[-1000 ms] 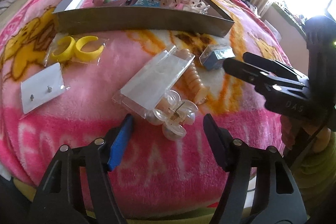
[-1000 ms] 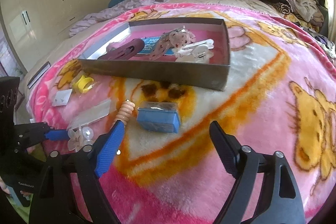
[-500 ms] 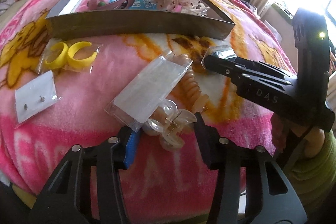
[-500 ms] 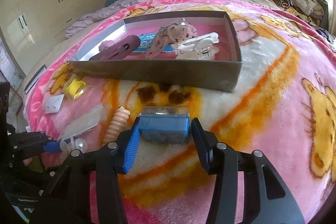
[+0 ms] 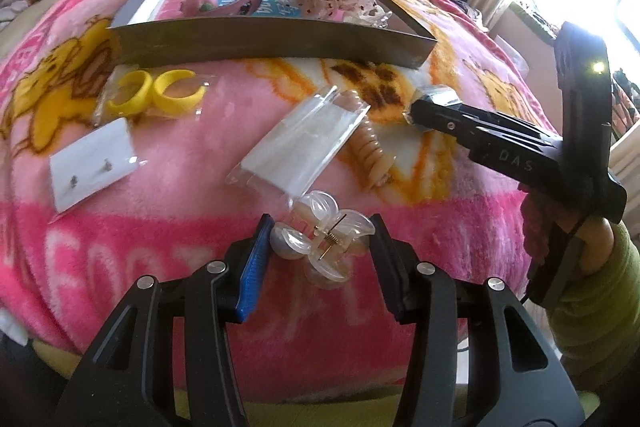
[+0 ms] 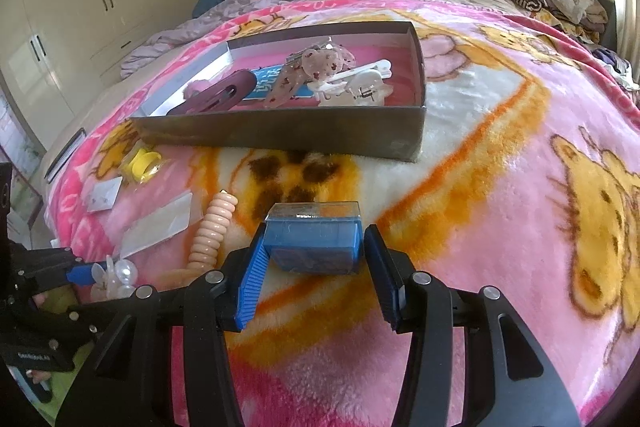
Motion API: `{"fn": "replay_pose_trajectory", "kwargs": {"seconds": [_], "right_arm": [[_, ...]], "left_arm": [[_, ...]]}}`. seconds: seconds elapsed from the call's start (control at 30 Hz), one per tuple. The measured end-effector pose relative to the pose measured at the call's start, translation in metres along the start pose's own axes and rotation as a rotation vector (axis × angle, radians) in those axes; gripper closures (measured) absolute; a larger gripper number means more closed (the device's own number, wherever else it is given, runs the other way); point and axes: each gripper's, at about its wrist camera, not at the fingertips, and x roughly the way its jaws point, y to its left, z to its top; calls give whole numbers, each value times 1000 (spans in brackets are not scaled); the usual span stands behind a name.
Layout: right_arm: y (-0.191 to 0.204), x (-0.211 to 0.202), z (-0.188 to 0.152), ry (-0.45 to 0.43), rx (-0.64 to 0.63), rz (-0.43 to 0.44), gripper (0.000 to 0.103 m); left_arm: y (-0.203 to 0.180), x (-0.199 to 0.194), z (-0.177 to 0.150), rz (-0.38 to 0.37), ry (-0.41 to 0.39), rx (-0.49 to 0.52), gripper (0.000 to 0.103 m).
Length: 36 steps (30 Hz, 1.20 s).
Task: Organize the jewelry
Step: 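Grasp and lift the blue box with the right tool while the left tool grasps the clear claw clip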
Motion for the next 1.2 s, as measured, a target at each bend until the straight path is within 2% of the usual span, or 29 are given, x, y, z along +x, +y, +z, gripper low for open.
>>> {"fn": "replay_pose_trajectory", "kwargs": {"seconds": [0.63, 1.2], "right_arm": [[33, -21, 14, -21, -67, 30, 57], [55, -24, 24, -40, -106, 70, 57]], "left_arm": [[27, -37, 5, 33, -85, -36, 63], [53, -50, 20, 44, -130, -101, 63]]}}
